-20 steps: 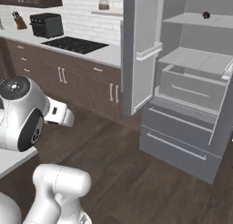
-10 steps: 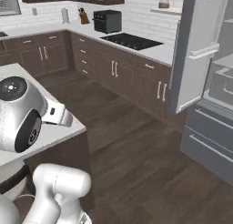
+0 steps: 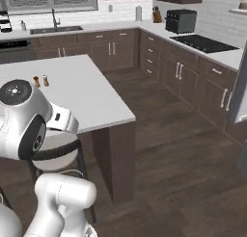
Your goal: Take the strawberry from the fridge and place it on top of the pancake, located on the dining counter.
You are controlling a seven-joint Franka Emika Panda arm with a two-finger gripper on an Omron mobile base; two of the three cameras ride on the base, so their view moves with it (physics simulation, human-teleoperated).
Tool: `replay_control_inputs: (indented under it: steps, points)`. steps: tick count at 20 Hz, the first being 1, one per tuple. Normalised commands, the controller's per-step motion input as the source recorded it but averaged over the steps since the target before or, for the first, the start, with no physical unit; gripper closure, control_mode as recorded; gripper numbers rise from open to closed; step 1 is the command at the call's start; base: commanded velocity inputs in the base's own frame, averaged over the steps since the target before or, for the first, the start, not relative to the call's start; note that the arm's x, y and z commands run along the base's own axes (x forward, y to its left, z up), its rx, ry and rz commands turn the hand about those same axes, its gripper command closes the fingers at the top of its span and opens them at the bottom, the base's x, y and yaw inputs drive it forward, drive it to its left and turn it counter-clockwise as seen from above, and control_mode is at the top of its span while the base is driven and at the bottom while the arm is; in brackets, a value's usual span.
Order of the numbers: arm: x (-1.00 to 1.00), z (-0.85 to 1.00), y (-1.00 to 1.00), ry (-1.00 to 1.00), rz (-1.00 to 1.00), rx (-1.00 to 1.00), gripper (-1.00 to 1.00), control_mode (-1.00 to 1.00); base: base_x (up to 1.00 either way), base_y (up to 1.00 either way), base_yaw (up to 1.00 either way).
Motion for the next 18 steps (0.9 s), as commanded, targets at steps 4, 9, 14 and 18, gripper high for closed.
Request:
replay_control_inputs:
  steps: [4,9,14,18]
  points:
    - [0.00,0.00,0.00,0.00,0.00,0.00,1.00,1.00,-1.00,0.43,0.51]
    - [0.00,0.00,0.00,0.00,0.00,0.00,1.00,1.00,-1.00,0.86,0.48]
    - [0.00,0.00,0.00,0.00,0.00,0.00,1.00,1.00,-0.91,1.00,0.46]
    - [0.00,0.00,0.00,0.00,0.00,0.00,1.00,1.00,-0.60,1.00,0.42]
